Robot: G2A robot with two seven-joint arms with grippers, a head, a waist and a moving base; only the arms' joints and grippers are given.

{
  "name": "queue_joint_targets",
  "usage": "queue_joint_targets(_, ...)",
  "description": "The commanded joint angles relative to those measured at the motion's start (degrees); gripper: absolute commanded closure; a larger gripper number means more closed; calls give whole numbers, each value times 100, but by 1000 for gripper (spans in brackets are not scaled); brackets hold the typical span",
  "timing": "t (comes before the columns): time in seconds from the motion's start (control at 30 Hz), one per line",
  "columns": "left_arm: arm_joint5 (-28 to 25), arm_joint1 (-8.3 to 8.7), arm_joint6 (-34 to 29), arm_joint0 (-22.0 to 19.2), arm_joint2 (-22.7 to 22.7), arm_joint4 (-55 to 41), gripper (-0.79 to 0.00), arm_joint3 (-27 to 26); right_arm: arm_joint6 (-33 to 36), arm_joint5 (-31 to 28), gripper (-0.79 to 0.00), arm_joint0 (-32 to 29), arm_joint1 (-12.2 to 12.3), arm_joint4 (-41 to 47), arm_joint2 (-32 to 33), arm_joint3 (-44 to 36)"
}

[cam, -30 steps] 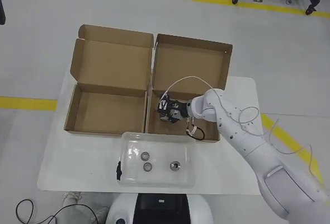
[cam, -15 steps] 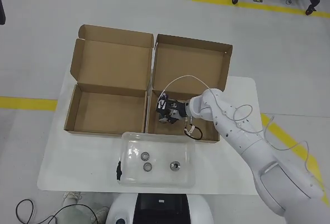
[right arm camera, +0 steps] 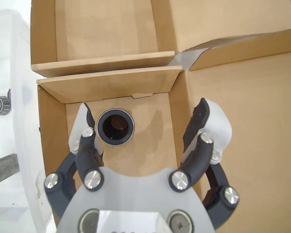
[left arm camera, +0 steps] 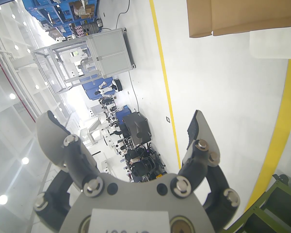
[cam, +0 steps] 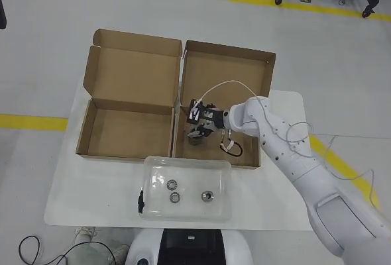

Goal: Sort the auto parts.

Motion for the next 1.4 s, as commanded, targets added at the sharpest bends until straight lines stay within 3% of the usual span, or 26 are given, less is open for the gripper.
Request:
queue_joint_targets(0.0, 0, 0, 0, 0, 0, 0, -785, 0, 80, -18, -739, -169, 115, -53, 224, -455)
queue_joint_targets(0.17, 0, 0, 0, 0, 0, 0, -785, 0, 470, -85, -785, -687, 378, -106, 774, -1616)
queue_joint_targets(0.37, 0, 0, 0, 0, 0, 0, -785, 0, 944, -204, -785, -1198, 600, -94, 1307, -2806)
queue_joint_targets(0.63, 0, 0, 0, 0, 0, 0, -785, 0, 1150, -449, -785, -1669, 734, -5, 1484, -3476)
queue_joint_targets(0.93, 0, 0, 0, 0, 0, 0, -785, 0, 768, -556, -754, -2859, 956, -373, 1828, -4642)
queue_joint_targets(1.23, 0, 0, 0, 0, 0, 0, -785, 0, 502, -597, -751, -3827, 1125, -984, 1940, -5115)
queue_joint_targets(1.37, 0, 0, 0, 0, 0, 0, -785, 0, 660, -861, -656, -4053, 1191, -1094, 1917, -5183)
